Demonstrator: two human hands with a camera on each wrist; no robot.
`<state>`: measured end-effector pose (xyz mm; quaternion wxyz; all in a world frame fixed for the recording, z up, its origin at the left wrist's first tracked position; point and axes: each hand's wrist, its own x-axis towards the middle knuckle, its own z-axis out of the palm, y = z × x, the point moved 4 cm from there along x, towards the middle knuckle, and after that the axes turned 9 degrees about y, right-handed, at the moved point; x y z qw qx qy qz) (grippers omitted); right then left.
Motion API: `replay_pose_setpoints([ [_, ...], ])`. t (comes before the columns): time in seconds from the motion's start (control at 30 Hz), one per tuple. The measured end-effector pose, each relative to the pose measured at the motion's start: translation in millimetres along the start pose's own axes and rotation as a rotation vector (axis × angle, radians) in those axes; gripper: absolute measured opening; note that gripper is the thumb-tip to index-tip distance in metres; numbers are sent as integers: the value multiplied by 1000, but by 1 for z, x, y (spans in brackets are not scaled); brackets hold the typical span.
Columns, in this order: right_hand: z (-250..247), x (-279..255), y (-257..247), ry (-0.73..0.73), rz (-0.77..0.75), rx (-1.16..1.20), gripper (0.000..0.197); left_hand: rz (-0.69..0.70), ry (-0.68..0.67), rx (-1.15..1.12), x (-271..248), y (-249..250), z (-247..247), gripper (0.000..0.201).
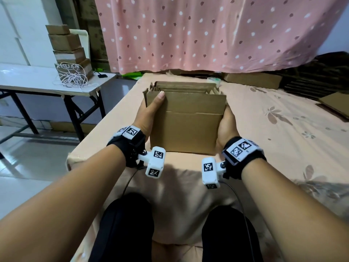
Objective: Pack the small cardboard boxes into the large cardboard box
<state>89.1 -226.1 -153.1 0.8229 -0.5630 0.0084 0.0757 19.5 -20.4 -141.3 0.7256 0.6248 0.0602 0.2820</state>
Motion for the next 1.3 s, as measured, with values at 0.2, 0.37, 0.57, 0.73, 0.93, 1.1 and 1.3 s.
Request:
replay_pose_setpoints([
  [0.2, 0, -10, -3, -24, 65, 12, 65, 35, -17, 25, -1, 13, 9, 70],
  [0.37, 5, -9, -34, -7, -64, 45, 70, 39, 5, 5, 3, 34, 14, 45],
  [0.57, -11, -15, 9, -4, 21, -42, 62, 22, 53, 72, -10, -10, -1, 82],
  [0.73, -15, -16, 14, -11, 2, -89, 61, 39, -21, 150, -11, -16, -5, 91],
  [0.93, -12, -11, -30, 35, -230, -120, 56, 163, 44, 252, 16, 4, -22, 104],
  [1.1, -1, -12, -68, -30, -340, -213, 74, 309, 35, 348, 14, 62, -17, 106],
  [1.3, 22, -20, -107, -66, -590, -576, 70, 495, -71, 827, 11, 107, 4, 81],
])
